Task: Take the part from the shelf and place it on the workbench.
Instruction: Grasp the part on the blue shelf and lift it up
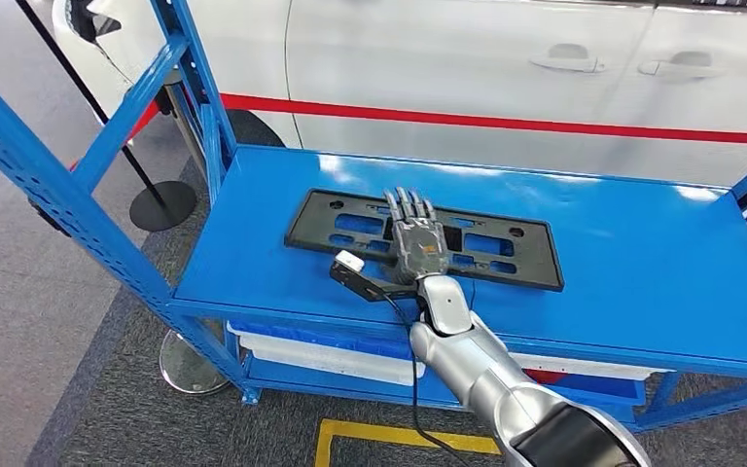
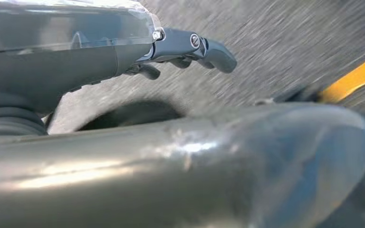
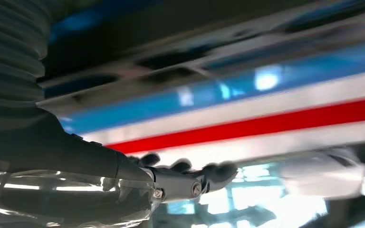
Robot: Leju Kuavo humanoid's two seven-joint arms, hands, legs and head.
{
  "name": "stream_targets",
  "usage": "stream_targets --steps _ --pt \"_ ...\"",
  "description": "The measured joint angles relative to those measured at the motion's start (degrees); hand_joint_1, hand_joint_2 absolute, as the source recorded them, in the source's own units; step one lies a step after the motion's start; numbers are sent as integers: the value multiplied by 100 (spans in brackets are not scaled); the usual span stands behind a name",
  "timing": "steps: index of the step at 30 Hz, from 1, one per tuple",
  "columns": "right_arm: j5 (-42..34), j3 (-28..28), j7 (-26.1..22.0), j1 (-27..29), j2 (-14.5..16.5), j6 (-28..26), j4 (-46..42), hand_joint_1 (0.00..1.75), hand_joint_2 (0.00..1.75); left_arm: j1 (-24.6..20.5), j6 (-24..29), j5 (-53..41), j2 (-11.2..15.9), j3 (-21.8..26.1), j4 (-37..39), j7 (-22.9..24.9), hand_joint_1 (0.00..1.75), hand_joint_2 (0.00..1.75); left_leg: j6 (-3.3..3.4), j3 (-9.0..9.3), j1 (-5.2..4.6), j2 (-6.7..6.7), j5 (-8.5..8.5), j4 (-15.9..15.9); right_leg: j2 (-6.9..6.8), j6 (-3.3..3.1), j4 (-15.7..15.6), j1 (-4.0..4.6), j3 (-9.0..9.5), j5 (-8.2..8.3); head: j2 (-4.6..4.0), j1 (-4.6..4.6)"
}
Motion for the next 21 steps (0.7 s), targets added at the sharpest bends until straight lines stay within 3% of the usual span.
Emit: stream_targets --steps 1,2,3,4,5,6,8,9,10,11,15,21 --pt "-44 53 -39 -52 87 44 33 110 175 -43 29 17 -9 -6 0 -118 0 0 35 46 8 0 -31 -36 -31 10 257 4 -144 -109 0 2" --pt "-118 105 -107 -86 178 118 75 153 175 -77 54 40 -14 -9 0 -241 0 0 61 81 3 -3 -67 -52 -52 12 646 16 -400 -228 0 4" --pt "-210 160 -179 -105 270 223 127 171 175 -103 70 69 -18 -10 0 -373 0 0 78 111 -4 -9 -103 -59 -58 12 1065 28 -714 -327 0 3" --pt "-304 218 -228 -112 367 342 178 171 175 -122 76 96 -19 -10 0 -499 0 0 85 142 -14 -17 -142 -62 -58 7 1403 40 -1013 -353 0 4" --pt "-395 288 -232 -113 458 464 220 171 175 -136 69 121 -20 -10 0 -610 0 0 88 180 -28 -27 -181 -62 -58 -9 1552 56 -1230 -259 0 3" --pt "-477 370 -206 -118 541 565 248 171 175 -152 56 139 -22 -10 0 -691 0 0 87 226 -46 -39 -217 -62 -58 -39 1474 77 -1334 -43 0 4" --pt "-626 543 -129 -150 675 690 262 172 175 -201 29 159 -34 -10 1 -761 0 0 87 323 -79 -61 -279 -66 -57 -169 832 141 -1276 573 0 3" --pt "-674 613 -103 -177 720 719 266 173 175 -229 19 162 -46 -10 5 -770 0 0 81 351 -94 -74 -298 -65 -59 -252 505 175 -1208 807 0 -18" --pt "-712 667 -86 -205 759 734 270 174 175 -253 15 165 -56 -10 10 -777 0 0 69 361 -89 -84 -308 -67 -57 -319 259 207 -1149 942 0 -33" --pt "-741 706 -75 -230 790 741 276 175 175 -270 12 168 -64 -10 14 -788 0 0 54 357 -80 -89 -320 -66 -52 -351 133 225 -1120 980 0 -50" --pt "-904 856 -34 -323 894 806 295 175 175 -326 -54 203 -63 -12 17 -1036 0 0 12 364 -55 -84 -343 -68 -22 -291 48 230 -1079 970 0 -60" --pt "-1544 1480 311 -493 972 958 203 175 175 -590 -424 314 -94 -12 17 -1302 0 0 0 387 -55 -85 -336 -79 -20 -294 51 230 -1065 969 0 -61"
